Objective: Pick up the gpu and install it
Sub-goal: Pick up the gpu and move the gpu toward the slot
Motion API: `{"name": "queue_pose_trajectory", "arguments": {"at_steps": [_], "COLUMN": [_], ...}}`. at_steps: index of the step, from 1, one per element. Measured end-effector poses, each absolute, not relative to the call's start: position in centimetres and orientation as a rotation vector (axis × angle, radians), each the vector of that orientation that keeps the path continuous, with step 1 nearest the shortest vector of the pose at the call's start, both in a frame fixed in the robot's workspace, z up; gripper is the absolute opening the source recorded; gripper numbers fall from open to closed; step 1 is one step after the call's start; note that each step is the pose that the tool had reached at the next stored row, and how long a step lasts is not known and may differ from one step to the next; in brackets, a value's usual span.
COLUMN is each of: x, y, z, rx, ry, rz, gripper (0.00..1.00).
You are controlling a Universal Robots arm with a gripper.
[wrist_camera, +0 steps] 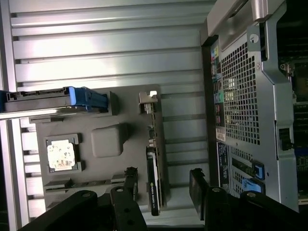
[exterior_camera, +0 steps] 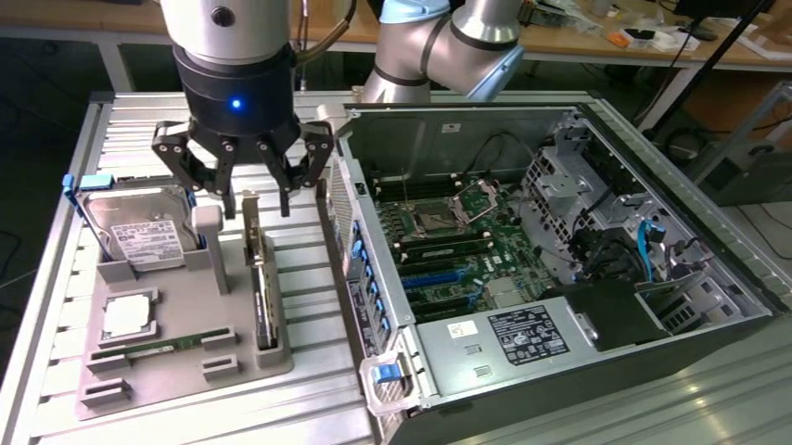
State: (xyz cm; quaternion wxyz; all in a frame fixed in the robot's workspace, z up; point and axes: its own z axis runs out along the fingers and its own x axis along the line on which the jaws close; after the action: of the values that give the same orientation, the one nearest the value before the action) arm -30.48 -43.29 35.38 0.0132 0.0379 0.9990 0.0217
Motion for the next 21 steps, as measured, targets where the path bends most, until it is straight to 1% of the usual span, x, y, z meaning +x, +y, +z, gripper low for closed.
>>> {"name": "queue_pose_trajectory", "arguments": {"at_steps": [21], "x": [-30.7], "y": [-44.6], "z": [34.9], "rx": [0.118], "ry": [3.112], "rz": [0.068], "gripper": [0.56]}}
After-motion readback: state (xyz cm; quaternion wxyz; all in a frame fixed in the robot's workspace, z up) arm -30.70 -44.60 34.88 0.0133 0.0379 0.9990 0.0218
